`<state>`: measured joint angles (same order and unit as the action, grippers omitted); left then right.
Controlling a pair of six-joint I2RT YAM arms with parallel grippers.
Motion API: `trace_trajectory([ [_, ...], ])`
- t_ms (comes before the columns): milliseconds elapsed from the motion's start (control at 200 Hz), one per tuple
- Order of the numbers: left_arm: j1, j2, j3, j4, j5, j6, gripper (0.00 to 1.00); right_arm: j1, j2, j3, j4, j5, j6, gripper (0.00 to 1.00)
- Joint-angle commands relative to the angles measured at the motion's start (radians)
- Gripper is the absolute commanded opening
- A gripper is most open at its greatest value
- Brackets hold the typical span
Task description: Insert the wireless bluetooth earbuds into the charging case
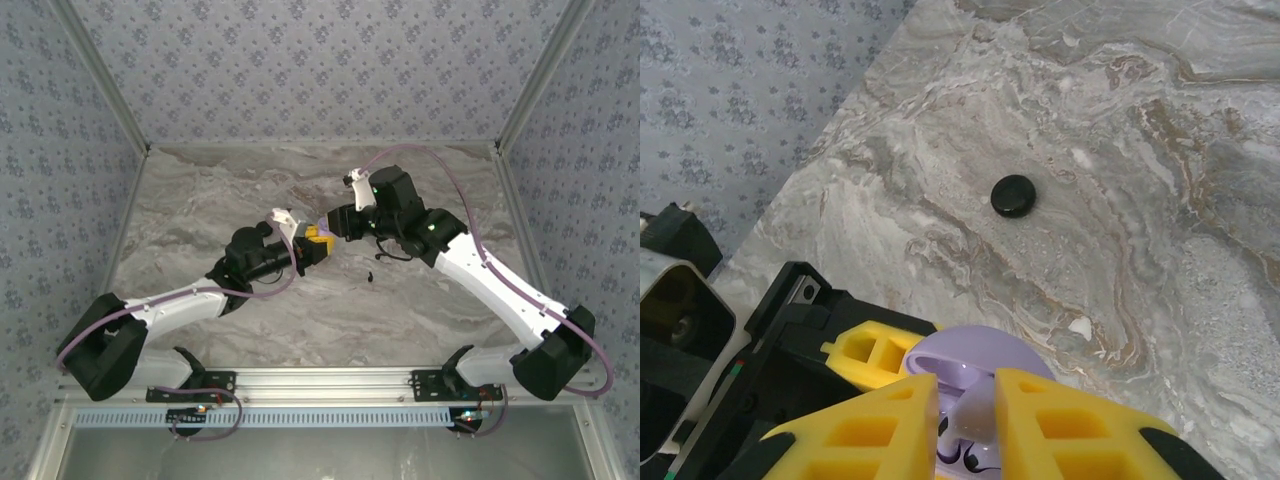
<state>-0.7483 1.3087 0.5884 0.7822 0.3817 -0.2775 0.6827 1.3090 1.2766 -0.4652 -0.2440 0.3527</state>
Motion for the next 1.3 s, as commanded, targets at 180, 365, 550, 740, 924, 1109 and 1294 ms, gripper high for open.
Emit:
trace_trajectory([
  [180, -0.006, -0.036, 0.007, 0.051, 0.030, 0.008, 0.23, 0.017, 0.030, 0.055, -0.046, -0.047, -0.030, 0.22],
  [365, -0.005, -0.040, 0.007, 0.047, 0.030, 0.006, 0.24, 0.024, 0.038, 0.066, -0.052, -0.053, -0.036, 0.22],
  [550, -0.006, -0.042, 0.007, 0.027, 0.016, 0.009, 0.24, 0.028, 0.026, 0.069, -0.058, -0.005, -0.034, 0.24],
  [740, -0.006, -0.054, 0.012, -0.024, 0.007, 0.026, 0.24, 0.016, -0.013, 0.045, -0.046, 0.092, -0.013, 0.25],
  [924, -0.006, -0.079, 0.011, -0.054, 0.022, 0.042, 0.24, -0.054, -0.038, 0.023, -0.063, 0.068, 0.009, 0.25],
  [1109, -0.006, -0.109, 0.013, -0.041, 0.070, 0.046, 0.24, -0.161, -0.030, -0.020, -0.064, -0.115, 0.020, 0.25],
  [1294, -0.006, -0.120, 0.030, -0.013, 0.156, 0.034, 0.24, -0.225, -0.022, -0.064, -0.010, -0.277, 0.029, 0.22],
])
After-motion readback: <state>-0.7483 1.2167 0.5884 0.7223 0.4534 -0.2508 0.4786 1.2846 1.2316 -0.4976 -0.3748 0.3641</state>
